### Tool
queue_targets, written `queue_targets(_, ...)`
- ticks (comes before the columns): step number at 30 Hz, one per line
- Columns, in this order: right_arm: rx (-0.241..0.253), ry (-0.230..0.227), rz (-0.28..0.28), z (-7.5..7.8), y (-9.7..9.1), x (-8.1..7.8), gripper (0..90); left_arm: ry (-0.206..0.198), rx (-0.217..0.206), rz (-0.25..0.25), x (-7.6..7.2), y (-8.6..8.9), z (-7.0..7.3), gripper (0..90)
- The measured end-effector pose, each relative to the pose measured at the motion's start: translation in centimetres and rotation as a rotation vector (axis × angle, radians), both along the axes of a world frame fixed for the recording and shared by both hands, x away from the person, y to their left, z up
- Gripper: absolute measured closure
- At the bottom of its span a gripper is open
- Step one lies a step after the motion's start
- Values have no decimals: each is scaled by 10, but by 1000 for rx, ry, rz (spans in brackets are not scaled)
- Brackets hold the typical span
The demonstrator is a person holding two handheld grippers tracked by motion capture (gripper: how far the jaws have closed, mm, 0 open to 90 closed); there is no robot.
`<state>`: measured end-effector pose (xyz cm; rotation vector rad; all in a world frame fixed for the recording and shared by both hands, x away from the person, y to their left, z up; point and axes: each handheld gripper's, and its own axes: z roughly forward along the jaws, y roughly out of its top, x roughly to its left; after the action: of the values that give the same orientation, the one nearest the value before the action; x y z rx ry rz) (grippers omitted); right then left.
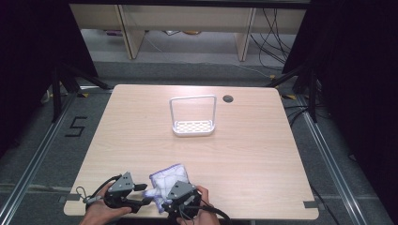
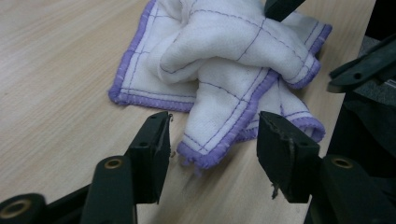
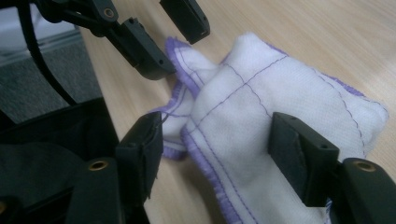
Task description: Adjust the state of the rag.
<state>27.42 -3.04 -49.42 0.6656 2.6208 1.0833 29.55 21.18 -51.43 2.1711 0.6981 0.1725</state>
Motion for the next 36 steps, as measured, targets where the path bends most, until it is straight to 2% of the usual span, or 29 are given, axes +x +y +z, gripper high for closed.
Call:
queue_targets(1,-17,-9,-7,-1,1,1,405,-5,3,-6,0,-2,-1,462)
queue_targets(2,-31,-41,-1,-3,2,3,471,-15,16,-15,0,-3,-1,497)
queue_targets(3,-31,-41,-1,-3,2,3,471,-15,16,-15,0,-3,-1,519)
queue_targets(4,-50,-38,0,-2,1,3,518,-27,20,-18,0,-5,-1,519)
queue_targets(5,-54,-52,-5,0,0,5,664,-39,35,-16,1,-4,1,642)
queue_targets(6,-47,-46,-14,1,-2,7,711,-46,13,-24,1,-4,2,691)
queue_targets(7,-47,-46,-14,1,-2,7,711,-46,13,-24,1,-4,2,732)
queue_targets(8,-51,-51,-12,3,-5,8,759,-64,22,-34,1,-2,4,732)
queue_targets(9,-1,-54,-3,8,-10,11,814,-50,-5,-25,-1,-3,4,820)
queue_targets(10,13,-39,-3,12,-13,12,821,-57,21,-40,0,-2,5,848)
queue_targets(11,22,-53,-6,14,-16,14,826,-69,29,-54,0,-1,6,866)
queue_targets(12,32,-51,-10,20,-20,15,833,-48,-4,-35,-3,-4,5,875)
queue_targets(15,54,-38,-20,27,-26,15,836,-54,-2,-30,-3,-3,6,868)
queue_targets(16,59,-47,-21,30,-29,16,837,-71,-12,-36,-2,-3,7,856)
queue_targets(18,69,-34,-29,32,-31,16,837,-66,-6,-40,-2,-2,8,784)
queue_targets(19,75,-25,-35,33,-33,17,838,-61,-15,-31,-3,-3,8,784)
queue_targets(20,84,-22,-34,35,-36,19,839,-59,-14,-38,-4,-5,8,671)
queue_targets(22,96,-21,-36,36,-38,20,839,-65,-12,-35,-5,-7,7,646)
queue_targets(23,105,-24,-49,38,-42,22,839,-68,6,-34,-4,-7,7,511)
queue_targets(24,105,-24,-49,38,-42,22,839,-56,-4,-11,-4,-8,5,511)
queue_targets(26,110,-12,-56,39,-43,22,839,-58,12,-2,-3,-9,3,484)
queue_targets(28,113,-3,-46,38,-43,23,839,-43,44,-5,-1,-8,1,484)
queue_targets(30,122,-16,-44,37,-44,24,838,-48,59,-34,1,-8,1,598)
queue_targets(31,123,10,-41,38,-44,24,839,-43,58,-43,1,-8,1,756)
queue_targets(33,123,7,-44,38,-45,25,839,-56,55,-54,1,-9,2,847)
queue_targets(34,129,-8,-45,38,-45,25,840,-66,64,-44,1,-8,5,847)
queue_targets(35,135,3,-58,41,-48,26,841,-63,51,-35,1,-7,7,870)
queue_targets(36,143,-4,-64,43,-50,26,842,-78,27,-32,0,-5,14,873)
